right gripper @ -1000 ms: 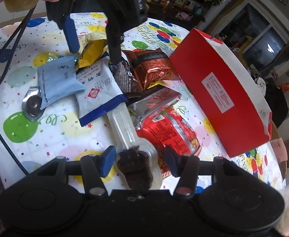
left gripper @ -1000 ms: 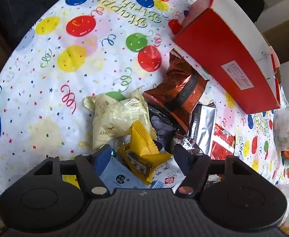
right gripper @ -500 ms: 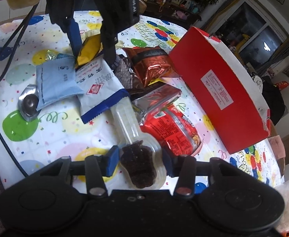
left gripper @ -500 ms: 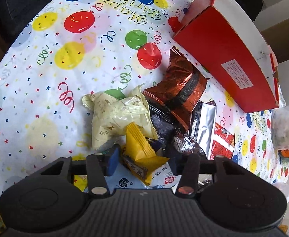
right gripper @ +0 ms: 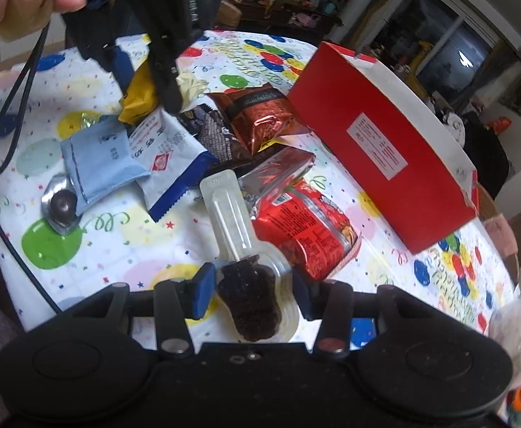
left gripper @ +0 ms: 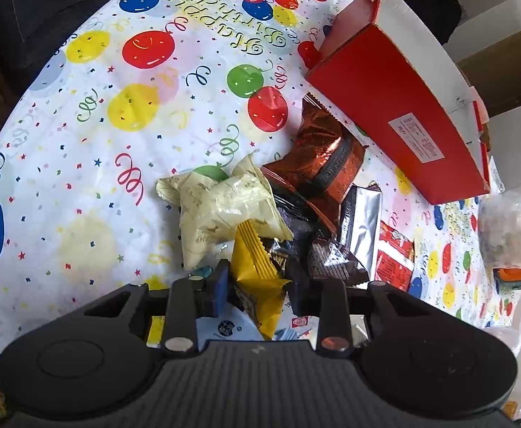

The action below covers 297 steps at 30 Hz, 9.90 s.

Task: Organize snacks
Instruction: 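Lift the yellow candy and lollipop and carry both over the red box, then open both grippers to drop the candy and lollipop into the box, then move both tools back to the snack pile, then grasp the cream bag with the left gripper while the right grasps the silver chocolate, then carry the cream bag and silver chocolate over the red box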

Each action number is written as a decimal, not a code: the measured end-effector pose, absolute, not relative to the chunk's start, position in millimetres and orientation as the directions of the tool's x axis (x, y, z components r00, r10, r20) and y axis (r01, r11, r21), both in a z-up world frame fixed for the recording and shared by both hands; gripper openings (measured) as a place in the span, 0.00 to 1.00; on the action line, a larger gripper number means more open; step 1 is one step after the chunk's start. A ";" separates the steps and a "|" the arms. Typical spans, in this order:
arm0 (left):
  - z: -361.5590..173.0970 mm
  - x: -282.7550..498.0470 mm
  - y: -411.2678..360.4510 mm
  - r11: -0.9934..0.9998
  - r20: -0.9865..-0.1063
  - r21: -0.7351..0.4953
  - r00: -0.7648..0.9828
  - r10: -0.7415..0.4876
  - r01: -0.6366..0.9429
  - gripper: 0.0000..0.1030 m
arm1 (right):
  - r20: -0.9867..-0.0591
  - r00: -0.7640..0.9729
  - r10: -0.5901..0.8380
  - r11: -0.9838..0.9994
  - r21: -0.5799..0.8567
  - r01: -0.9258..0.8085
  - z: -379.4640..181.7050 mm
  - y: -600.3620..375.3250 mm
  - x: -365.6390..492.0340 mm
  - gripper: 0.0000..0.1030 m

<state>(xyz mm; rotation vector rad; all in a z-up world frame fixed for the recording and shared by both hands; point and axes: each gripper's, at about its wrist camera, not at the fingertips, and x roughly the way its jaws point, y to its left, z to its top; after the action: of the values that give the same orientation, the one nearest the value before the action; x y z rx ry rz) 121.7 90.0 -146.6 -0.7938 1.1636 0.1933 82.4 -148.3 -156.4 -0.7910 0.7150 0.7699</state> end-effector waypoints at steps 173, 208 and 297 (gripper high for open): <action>-104.9 139.2 85.7 0.995 -0.868 -0.027 0.491 -0.072 0.099 0.79 | -0.812 0.242 0.531 0.651 0.208 -0.730 -101.3 -120.9 78.0 0.99; -156.7 176.2 87.6 0.982 -0.931 -0.095 0.334 -0.145 0.160 0.70 | -0.892 0.228 0.391 0.584 0.050 -0.810 -161.2 -79.4 34.2 0.36; -71.1 154.3 89.2 0.933 -0.877 -0.261 0.465 -0.122 -0.249 0.37 | -0.766 0.493 0.414 0.881 0.201 -0.428 -58.3 -200.6 157.3 0.22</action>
<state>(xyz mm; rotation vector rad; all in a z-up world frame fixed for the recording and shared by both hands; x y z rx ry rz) 154.3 89.2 -71.1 -0.3798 1.0922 0.0804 157.3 -200.6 -58.3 -0.0167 0.9242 0.5103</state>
